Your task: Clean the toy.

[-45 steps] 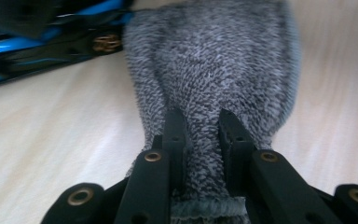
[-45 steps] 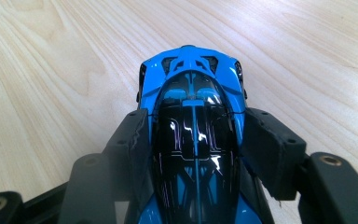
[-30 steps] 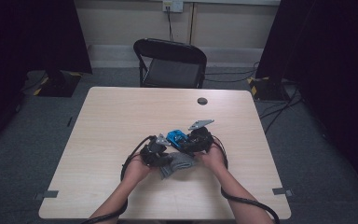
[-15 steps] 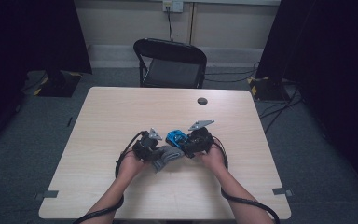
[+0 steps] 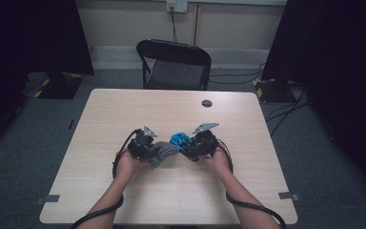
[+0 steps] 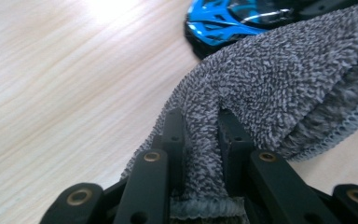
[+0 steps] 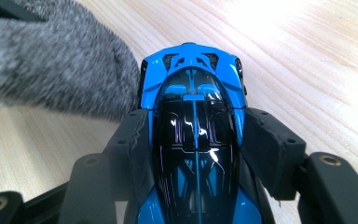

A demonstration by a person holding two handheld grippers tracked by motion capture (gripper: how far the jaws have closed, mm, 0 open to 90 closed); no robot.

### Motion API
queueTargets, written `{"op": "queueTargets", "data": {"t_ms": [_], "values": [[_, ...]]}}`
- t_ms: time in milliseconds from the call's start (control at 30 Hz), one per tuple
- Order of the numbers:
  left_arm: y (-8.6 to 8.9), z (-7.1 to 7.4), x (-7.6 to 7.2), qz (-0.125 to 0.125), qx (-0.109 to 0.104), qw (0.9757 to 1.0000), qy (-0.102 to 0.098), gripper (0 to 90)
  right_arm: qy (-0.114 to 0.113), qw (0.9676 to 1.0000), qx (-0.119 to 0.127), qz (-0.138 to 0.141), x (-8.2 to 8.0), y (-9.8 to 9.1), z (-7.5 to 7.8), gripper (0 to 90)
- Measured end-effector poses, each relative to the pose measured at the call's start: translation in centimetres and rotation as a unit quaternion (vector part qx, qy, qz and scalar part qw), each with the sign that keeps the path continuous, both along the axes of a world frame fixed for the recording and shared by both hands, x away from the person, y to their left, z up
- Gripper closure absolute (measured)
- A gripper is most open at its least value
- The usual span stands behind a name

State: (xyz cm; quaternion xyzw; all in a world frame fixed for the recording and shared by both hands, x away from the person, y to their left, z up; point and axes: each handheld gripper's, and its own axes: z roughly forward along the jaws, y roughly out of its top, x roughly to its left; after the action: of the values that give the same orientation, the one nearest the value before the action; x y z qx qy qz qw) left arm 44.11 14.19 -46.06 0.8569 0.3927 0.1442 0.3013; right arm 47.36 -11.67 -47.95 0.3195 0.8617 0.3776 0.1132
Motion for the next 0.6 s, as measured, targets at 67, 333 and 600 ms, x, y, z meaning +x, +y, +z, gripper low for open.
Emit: {"op": "queueTargets", "data": {"t_ms": [67,333,600], "values": [[0.2,0.0,0.1,0.002,-0.001,1.0000,0.000,76.0,0.000,1.0000,0.000,0.000,0.0,0.0,0.0,41.9],[2.1,0.3,0.4,0.041,-0.010,0.9991,-0.007,76.0,-0.002,1.0000,0.002,-0.001,-0.1,0.0,-0.1,41.9],[3.3,0.6,-0.3,0.048,-0.019,0.9986,-0.013,76.0,-0.001,1.0000,0.001,-0.001,-0.1,0.0,0.0,41.9]]}}
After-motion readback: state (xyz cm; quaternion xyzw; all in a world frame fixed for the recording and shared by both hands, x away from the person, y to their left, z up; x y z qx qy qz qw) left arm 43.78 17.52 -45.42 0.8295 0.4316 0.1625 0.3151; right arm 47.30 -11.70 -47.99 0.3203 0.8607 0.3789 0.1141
